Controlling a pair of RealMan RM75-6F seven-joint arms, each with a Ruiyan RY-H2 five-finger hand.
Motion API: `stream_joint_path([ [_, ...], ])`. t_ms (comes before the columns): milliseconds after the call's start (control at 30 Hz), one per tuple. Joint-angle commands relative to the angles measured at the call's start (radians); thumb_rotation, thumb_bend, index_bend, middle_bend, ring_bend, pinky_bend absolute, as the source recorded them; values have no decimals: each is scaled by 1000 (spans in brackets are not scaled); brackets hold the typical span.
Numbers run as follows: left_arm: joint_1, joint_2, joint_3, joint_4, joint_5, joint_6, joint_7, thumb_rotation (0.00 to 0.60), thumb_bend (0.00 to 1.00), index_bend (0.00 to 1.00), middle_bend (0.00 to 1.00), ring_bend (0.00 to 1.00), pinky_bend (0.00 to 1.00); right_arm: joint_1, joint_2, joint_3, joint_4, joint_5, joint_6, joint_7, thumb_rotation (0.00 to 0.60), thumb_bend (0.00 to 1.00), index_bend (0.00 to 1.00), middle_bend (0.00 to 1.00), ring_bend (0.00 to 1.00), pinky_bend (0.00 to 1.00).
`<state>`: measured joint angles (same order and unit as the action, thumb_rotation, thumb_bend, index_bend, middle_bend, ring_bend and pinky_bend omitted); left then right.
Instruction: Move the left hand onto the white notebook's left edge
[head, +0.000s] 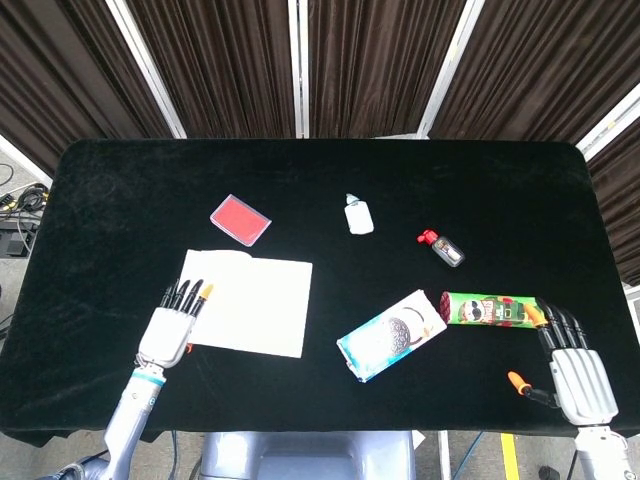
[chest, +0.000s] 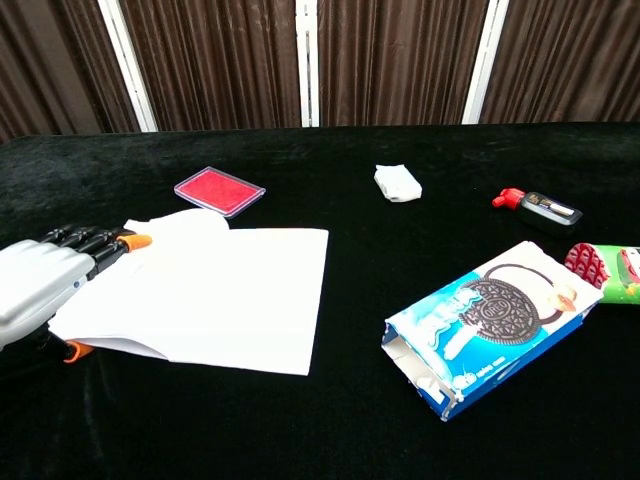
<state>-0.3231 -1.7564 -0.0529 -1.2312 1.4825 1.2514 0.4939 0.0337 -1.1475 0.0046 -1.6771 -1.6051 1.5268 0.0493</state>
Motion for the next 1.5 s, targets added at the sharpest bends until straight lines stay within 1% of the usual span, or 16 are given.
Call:
stream_joint_path([
  [33, 4, 11, 13, -20, 35, 39, -19, 600, 609, 0, 0, 0, 0, 0, -2, 0, 2, 1, -2, -3, 600, 84, 0, 0, 0, 0],
  [167, 6, 34, 22, -57, 64, 73, -23, 600, 711, 0, 0, 0, 0, -1, -3, -1, 1, -1, 1, -6, 600, 84, 0, 0, 0, 0],
  [300, 6, 55, 28, -90, 88, 95, -19, 600, 758, 0, 0, 0, 0, -2, -3, -2, 0, -2, 1, -7, 600, 85, 0, 0, 0, 0],
  [467, 5, 80, 35, -140, 111, 112, -9, 600, 748, 0, 0, 0, 0, -2, -3, -2, -1, -2, 1, -8, 600, 85, 0, 0, 0, 0],
  [633, -2, 86, 27, -164, 111, 110, 10, 600, 746, 0, 0, 0, 0, -2, -2, -2, -2, -3, 1, -6, 600, 84, 0, 0, 0, 0],
  [800, -20, 68, 9, -170, 107, 98, 24, 600, 728, 0, 0, 0, 0, -2, -1, -2, -4, -2, 0, -6, 600, 85, 0, 0, 0, 0],
  [967, -50, 38, -15, -185, 129, 103, 46, 600, 716, 0, 0, 0, 0, -1, -1, -3, -4, -2, -2, -4, 600, 84, 0, 0, 0, 0],
  [1167, -77, 18, -26, -215, 151, 98, 96, 600, 691, 0, 0, 0, 0, -1, 2, -2, -5, -2, -1, 1, 600, 85, 0, 0, 0, 0],
  [1333, -82, 16, -25, -242, 151, 96, 127, 600, 690, 0, 0, 0, 0, -2, 6, -2, -8, -1, -1, 5, 600, 85, 0, 0, 0, 0],
  [1500, -63, 36, -11, -258, 140, 109, 142, 600, 655, 0, 0, 0, 0, -1, 8, -3, -10, -1, -4, 5, 600, 85, 0, 0, 0, 0],
])
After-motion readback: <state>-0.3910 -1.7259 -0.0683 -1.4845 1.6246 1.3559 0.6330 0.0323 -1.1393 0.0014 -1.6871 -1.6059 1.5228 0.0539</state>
